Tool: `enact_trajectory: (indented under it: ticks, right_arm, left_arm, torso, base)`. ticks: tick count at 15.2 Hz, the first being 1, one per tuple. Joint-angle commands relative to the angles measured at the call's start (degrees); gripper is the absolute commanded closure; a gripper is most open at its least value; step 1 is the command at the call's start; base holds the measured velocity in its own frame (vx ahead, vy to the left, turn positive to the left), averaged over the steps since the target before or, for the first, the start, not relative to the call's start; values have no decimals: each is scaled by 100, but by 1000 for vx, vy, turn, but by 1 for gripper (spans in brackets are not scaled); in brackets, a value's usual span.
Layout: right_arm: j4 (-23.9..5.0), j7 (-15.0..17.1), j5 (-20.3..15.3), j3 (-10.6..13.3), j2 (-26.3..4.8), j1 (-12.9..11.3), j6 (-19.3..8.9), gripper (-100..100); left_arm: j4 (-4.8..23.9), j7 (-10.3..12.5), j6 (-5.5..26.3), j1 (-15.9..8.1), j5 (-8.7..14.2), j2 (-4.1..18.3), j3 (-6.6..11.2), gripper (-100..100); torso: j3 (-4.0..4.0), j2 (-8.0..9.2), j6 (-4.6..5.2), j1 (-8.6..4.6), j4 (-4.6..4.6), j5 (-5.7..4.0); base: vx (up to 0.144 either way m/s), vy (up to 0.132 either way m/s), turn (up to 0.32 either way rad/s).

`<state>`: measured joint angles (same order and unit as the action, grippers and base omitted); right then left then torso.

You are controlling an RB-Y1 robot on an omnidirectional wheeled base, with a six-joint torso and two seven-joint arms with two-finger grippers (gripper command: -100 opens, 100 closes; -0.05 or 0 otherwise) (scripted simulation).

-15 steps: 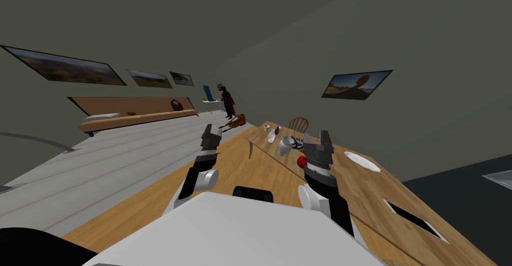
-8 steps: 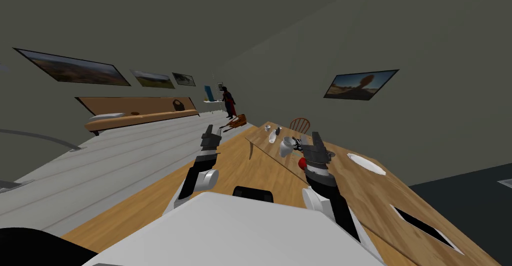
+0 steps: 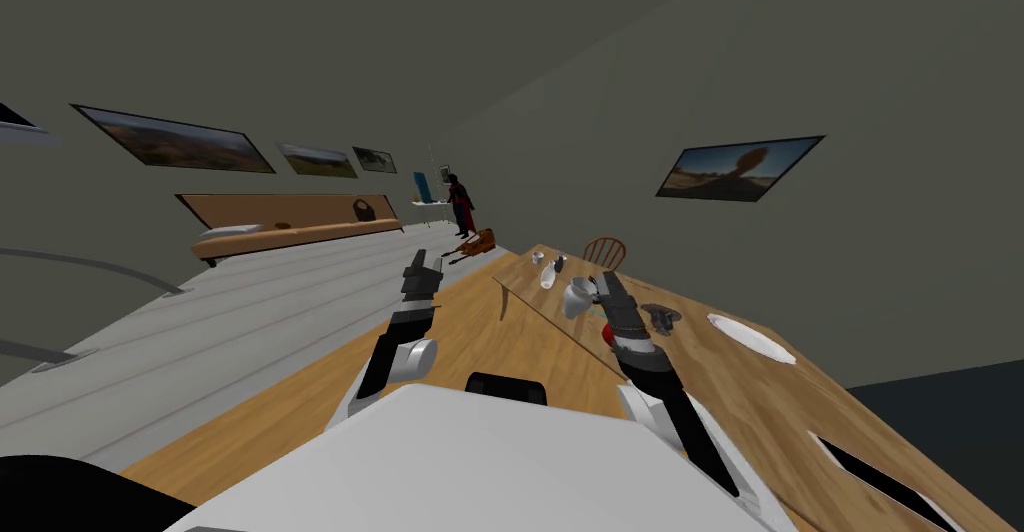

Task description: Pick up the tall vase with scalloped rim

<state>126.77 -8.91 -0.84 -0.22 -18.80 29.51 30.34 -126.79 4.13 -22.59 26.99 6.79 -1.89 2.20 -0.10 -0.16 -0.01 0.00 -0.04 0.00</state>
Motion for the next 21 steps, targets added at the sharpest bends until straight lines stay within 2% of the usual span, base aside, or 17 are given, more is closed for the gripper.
enact_trajectory:
  ticks: [1,4,6,7,8,9,12,14,15,17,18,19,20,21]
  right_arm:
    - [-35,-16,-36,-14,-172,8,-6,-100]
    - [-317,-96,-249,-85,-612,33,14,-100]
    - [-317,-96,-249,-85,-763,33,14,-100]
    - [-469,-139,-365,-121,-956,49,26,-100]
    - [-469,-139,-365,-121,-1065,49,26,-100]
    - [-469,-139,-365,-121,-1071,49,26,-100]
    - [-790,-230,-611,-190,-1530,86,53,-100]
    - [-790,-230,-611,-190,-1706,86,53,-100]
    - [-958,-277,-741,-224,-1877,108,68,-100]
    - [-958,-277,-741,-224,-2030,108,68,-100]
    - [-1130,-326,-875,-256,-2224,131,85,-100]
    - [-1130,-326,-875,-256,-2347,131,85,-100]
    - [-1130,-326,-875,-256,-2357,131,85,-100]
    - [-1305,-375,-1012,-286,-2572,157,102,-100]
  left_arm:
    - [0,0,0,0,0,0,0,0]
    - [0,0,0,0,0,0,0,0]
    - [0,0,0,0,0,0,0,0]
    - [0,0,0,0,0,0,0,0]
    - [0,0,0,0,0,0,0,0]
    - [0,0,0,0,0,0,0,0]
    - [0,0,0,0,0,0,0,0]
    - [0,0,0,0,0,0,0,0]
    - [0,0,0,0,0,0,0,0]
    - [0,0,0,0,0,0,0,0]
    - [0,0,0,0,0,0,0,0]
    - [0,0,0,0,0,0,0,0]
    - [0,0,0,0,0,0,0,0]
    - [0,0,0,0,0,0,0,0]
  torso:
    - [0,0,0,0,0,0]
    - [1,3,0,1,1,0]
    - [0,-1,0,0,0,0]
    - [1,1,1,0,0,0]
    - [1,1,0,0,0,0]
    - [1,1,0,0,0,0]
    - [1,1,0,1,0,0]
    - [-1,-2,0,2,0,1]
    - [0,-1,1,2,0,1]
    - [0,-1,0,2,0,1]
    - [1,2,1,2,0,1]
    - [1,1,-1,3,0,1]
    - [0,0,0,3,0,1]
    - [1,2,1,4,0,1]
  base:
    - [25,6,13]
    - [32,8,56]
    - [33,5,33]
    - [31,8,50]
    - [34,8,51]
    - [26,4,14]
    - [35,9,63]
    - [38,10,39]
    - [33,12,49]
    - [31,8,43]
    - [31,12,62]
    - [37,13,62]
    - [26,9,18]
    - [30,11,57]
